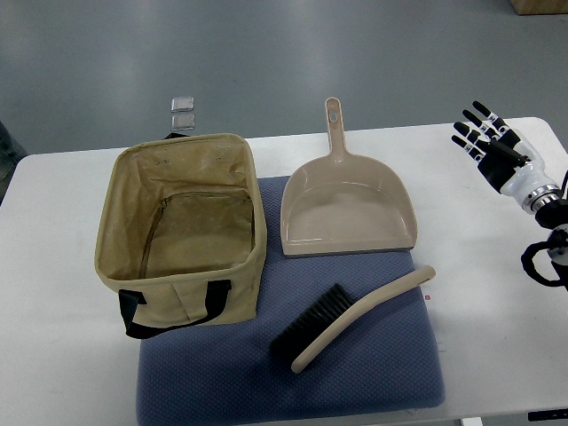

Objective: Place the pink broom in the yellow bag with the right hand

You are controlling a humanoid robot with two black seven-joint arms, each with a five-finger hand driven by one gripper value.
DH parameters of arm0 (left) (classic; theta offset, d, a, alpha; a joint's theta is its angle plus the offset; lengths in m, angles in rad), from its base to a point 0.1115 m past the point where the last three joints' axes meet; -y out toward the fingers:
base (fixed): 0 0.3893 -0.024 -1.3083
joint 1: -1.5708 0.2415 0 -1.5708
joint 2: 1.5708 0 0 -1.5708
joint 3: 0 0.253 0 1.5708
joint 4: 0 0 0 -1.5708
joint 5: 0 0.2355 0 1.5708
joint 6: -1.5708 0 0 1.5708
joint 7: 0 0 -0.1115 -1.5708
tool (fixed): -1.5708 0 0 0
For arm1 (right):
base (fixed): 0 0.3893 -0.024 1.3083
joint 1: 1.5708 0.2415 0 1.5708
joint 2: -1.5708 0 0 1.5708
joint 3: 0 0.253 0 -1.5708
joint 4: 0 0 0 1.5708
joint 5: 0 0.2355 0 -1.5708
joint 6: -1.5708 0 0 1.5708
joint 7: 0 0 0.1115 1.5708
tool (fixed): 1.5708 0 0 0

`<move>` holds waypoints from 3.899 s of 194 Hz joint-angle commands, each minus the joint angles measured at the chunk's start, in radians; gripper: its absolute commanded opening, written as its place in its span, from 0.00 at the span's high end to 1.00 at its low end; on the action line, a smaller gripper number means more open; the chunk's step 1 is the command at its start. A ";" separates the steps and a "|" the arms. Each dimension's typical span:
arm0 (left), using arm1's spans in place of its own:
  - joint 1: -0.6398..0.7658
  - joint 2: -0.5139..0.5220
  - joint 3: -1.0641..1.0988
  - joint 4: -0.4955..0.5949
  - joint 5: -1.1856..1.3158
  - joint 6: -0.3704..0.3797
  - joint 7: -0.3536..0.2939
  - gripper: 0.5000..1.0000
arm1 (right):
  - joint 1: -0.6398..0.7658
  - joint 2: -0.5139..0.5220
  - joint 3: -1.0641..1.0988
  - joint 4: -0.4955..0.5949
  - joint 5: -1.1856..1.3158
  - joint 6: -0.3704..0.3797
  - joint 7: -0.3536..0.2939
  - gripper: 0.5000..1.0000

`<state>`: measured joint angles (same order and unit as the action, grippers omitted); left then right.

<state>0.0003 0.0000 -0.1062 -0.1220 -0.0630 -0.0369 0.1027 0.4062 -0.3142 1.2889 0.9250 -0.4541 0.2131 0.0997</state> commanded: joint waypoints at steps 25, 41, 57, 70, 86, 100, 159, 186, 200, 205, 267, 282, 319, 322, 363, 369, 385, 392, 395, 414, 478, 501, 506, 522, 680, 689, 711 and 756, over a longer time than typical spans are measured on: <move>-0.002 0.000 -0.006 0.001 -0.001 0.000 0.000 0.00 | 0.003 -0.009 0.004 0.001 -0.001 -0.001 0.000 0.14; -0.002 0.000 -0.001 0.001 -0.001 0.000 0.000 0.00 | 0.003 -0.009 0.004 0.001 0.000 0.000 0.000 0.14; -0.002 0.000 -0.001 0.004 -0.001 0.000 0.000 0.00 | 0.003 -0.008 0.006 0.000 0.000 -0.001 0.000 0.14; -0.002 0.000 -0.001 0.004 -0.001 -0.001 0.000 0.00 | 0.003 -0.006 0.006 0.000 0.000 -0.001 0.000 0.14; -0.002 0.000 0.000 0.002 -0.001 0.000 0.000 0.00 | 0.005 -0.005 0.006 0.000 0.000 -0.001 0.000 0.14; -0.002 0.000 0.000 0.002 -0.001 0.000 0.000 0.00 | 0.008 -0.006 0.006 0.001 0.000 0.000 0.000 0.14; -0.002 0.000 0.000 0.004 -0.001 -0.001 0.000 0.00 | 0.013 -0.005 0.004 0.001 -0.001 0.000 0.002 0.14; -0.002 0.000 0.000 0.004 -0.001 0.000 0.000 0.00 | 0.013 -0.003 0.004 0.003 -0.001 0.017 0.003 0.14; -0.002 0.000 0.000 0.004 -0.001 0.000 0.000 0.00 | 0.013 -0.009 0.006 0.003 -0.001 0.043 0.003 0.14; -0.002 0.000 0.000 0.004 -0.001 0.000 0.000 0.00 | 0.014 -0.011 0.006 0.003 -0.001 0.049 0.003 0.14; -0.002 0.000 0.000 0.004 -0.001 0.000 0.000 0.00 | 0.034 -0.017 0.007 0.001 0.000 0.066 -0.005 0.14; -0.002 0.000 0.000 0.004 -0.001 0.000 0.000 0.00 | 0.039 -0.022 0.006 0.005 0.000 0.080 -0.005 0.14; -0.002 0.000 0.000 0.004 -0.001 0.000 0.000 0.00 | 0.040 -0.045 -0.011 0.008 -0.008 0.094 -0.003 0.14; -0.002 0.000 0.000 0.004 -0.001 0.000 0.000 0.00 | 0.039 -0.046 -0.011 0.008 -0.009 0.094 -0.003 0.14; -0.002 0.000 0.000 0.004 -0.001 0.000 0.000 0.00 | 0.043 -0.128 -0.106 0.011 -0.014 0.147 0.021 0.15; -0.002 0.000 0.000 0.004 -0.001 0.000 0.000 0.00 | 0.045 -0.140 -0.128 0.015 -0.015 0.152 0.028 0.15; -0.002 0.000 0.000 0.004 -0.001 0.000 0.000 0.00 | 0.060 -0.172 -0.178 0.040 -0.024 0.157 0.035 0.15; -0.002 0.000 0.000 0.004 -0.001 0.000 0.000 0.00 | 0.065 -0.194 -0.210 0.057 -0.038 0.158 0.043 0.15; -0.002 0.000 0.000 0.004 -0.001 0.000 0.000 0.00 | 0.065 -0.200 -0.218 0.061 -0.043 0.158 0.044 0.15; -0.002 0.000 0.000 0.004 -0.001 0.000 0.000 0.00 | 0.074 -0.250 -0.275 0.113 -0.086 0.158 0.077 0.15; -0.002 0.000 0.000 0.004 -0.001 0.000 0.000 0.00 | 0.106 -0.368 -0.408 0.310 -0.328 0.160 0.098 0.15; -0.002 0.000 0.000 0.004 -0.001 0.000 0.000 0.00 | 0.111 -0.404 -0.456 0.383 -0.429 0.158 0.120 0.16; -0.002 0.000 0.000 0.004 -0.001 0.000 0.000 0.00 | 0.111 -0.410 -0.464 0.396 -0.451 0.158 0.123 0.16; -0.002 0.000 0.000 0.004 -0.001 0.000 0.000 0.00 | 0.112 -0.430 -0.490 0.443 -0.535 0.158 0.136 0.16; -0.002 0.000 0.000 0.004 -0.001 0.000 0.000 0.00 | 0.148 -0.511 -0.758 0.637 -1.141 -0.004 0.173 0.19; -0.002 0.000 0.000 0.004 -0.001 0.000 0.000 0.00 | 0.141 -0.511 -0.776 0.637 -1.176 -0.037 0.173 0.19; -0.002 0.000 0.000 0.004 -0.001 0.000 0.000 0.00 | 0.140 -0.508 -0.827 0.633 -1.253 -0.098 0.172 0.19; -0.002 0.000 0.000 0.004 -0.001 0.000 0.000 0.00 | 0.137 -0.500 -0.858 0.633 -1.318 -0.173 0.163 0.26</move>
<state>-0.0015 0.0000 -0.1058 -0.1181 -0.0645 -0.0368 0.1027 0.5448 -0.8180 0.4354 1.5587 -1.7510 0.0577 0.2680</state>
